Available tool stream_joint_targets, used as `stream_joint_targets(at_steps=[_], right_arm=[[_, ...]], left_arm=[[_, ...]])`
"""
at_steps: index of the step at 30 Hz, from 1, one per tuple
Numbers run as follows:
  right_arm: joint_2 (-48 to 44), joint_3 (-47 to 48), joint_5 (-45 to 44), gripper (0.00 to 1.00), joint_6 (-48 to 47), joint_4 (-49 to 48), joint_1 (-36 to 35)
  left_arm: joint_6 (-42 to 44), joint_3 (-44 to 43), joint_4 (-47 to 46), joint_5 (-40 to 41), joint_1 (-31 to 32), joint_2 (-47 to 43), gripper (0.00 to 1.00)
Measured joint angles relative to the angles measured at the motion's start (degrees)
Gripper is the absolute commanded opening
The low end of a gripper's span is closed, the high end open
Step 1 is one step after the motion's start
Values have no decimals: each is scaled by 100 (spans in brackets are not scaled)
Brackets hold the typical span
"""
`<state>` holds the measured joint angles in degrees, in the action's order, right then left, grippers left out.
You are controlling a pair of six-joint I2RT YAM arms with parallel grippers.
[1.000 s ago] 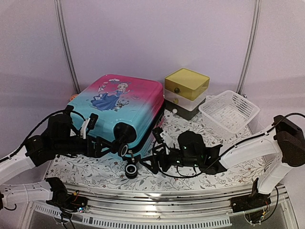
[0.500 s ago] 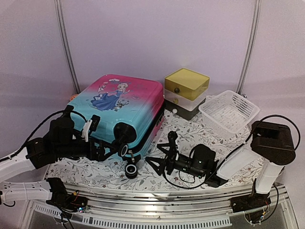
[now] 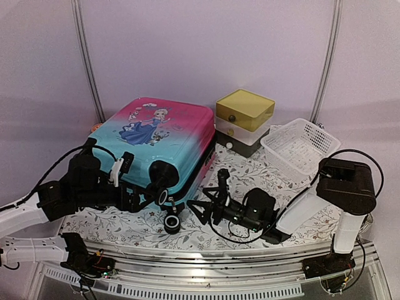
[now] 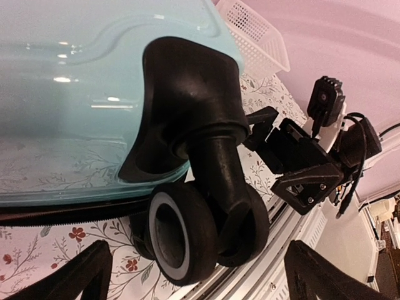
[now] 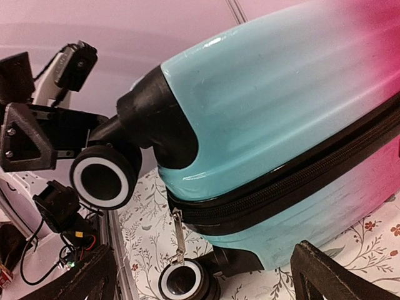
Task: Open, take out, and arrange the luggage
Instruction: Pick up the zipper from the luggage.
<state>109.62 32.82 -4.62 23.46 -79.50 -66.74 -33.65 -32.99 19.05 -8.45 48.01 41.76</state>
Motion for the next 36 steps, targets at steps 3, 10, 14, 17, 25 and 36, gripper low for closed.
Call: stream_joint_targets(at_steps=[3, 10, 14, 17, 25, 36], right_arm=[[-181, 645, -184, 99, 79, 1248, -37], [-844, 780, -254, 99, 223, 2695, -33], [-785, 787, 55, 83, 219, 2975, -20], [-636, 907, 306, 74, 203, 3139, -22], [-136, 1523, 1084, 59, 33, 3237, -22], [330, 1797, 1401, 54, 57, 3233, 39]], left_arm=[[0, 0, 0, 2, 0, 79, 98], [2, 0, -2, 13, 0, 87, 98], [9, 0, 0, 11, 4, 92, 98], [22, 0, -2, -4, 9, 111, 98], [26, 0, -4, -79, 13, 125, 98], [26, 0, -17, -133, 50, 186, 98]])
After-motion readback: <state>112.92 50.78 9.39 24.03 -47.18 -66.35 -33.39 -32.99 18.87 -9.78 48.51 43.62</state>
